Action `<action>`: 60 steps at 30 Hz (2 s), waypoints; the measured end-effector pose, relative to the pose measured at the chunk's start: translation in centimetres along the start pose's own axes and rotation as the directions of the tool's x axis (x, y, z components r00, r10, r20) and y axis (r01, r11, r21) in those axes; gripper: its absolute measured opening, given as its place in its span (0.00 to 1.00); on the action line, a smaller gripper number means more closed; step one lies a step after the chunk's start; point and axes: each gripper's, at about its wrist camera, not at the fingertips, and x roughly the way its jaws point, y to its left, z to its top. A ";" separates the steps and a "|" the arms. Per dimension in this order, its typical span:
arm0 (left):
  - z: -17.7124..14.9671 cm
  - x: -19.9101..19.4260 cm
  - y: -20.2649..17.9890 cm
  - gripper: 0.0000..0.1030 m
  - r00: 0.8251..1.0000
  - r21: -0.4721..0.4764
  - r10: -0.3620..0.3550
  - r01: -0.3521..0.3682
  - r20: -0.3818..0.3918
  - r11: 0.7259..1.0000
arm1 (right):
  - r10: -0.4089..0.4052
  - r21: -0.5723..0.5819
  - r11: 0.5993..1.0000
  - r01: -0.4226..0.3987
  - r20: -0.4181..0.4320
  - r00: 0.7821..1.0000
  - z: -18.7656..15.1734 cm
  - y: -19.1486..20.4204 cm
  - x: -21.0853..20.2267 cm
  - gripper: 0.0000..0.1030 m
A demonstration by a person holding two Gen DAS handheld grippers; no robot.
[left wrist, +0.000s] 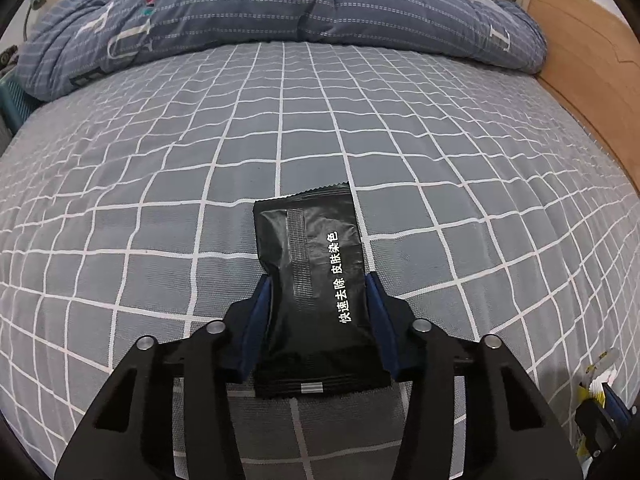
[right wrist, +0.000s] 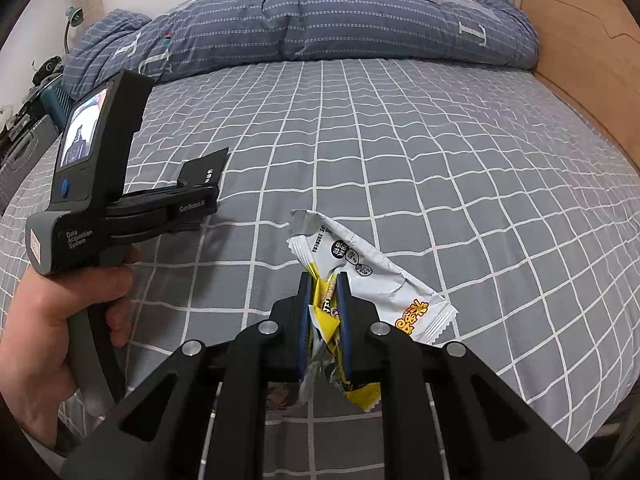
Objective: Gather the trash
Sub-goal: 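Grasp the black packet with the left tool, then carry the black packet and yellow snack packet down over the bin with both tools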
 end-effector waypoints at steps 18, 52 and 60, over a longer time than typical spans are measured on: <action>-1.9 -7.3 2.4 0.30 0.996 0.005 -0.051 0.051 0.072 0.999 | 0.018 -0.036 0.999 -0.017 0.028 0.999 0.8 2.7 -1.8 0.11; -14.5 -21.3 14.7 0.31 0.990 -0.123 -0.001 0.018 0.138 0.992 | 0.099 -0.174 0.981 -0.089 0.051 0.994 -3.7 15.3 -8.4 0.12; -17.1 -23.1 15.1 0.31 0.992 -0.123 -0.015 0.031 0.126 0.992 | 0.104 -0.174 0.980 -0.095 0.045 0.994 -6.6 15.9 -10.8 0.12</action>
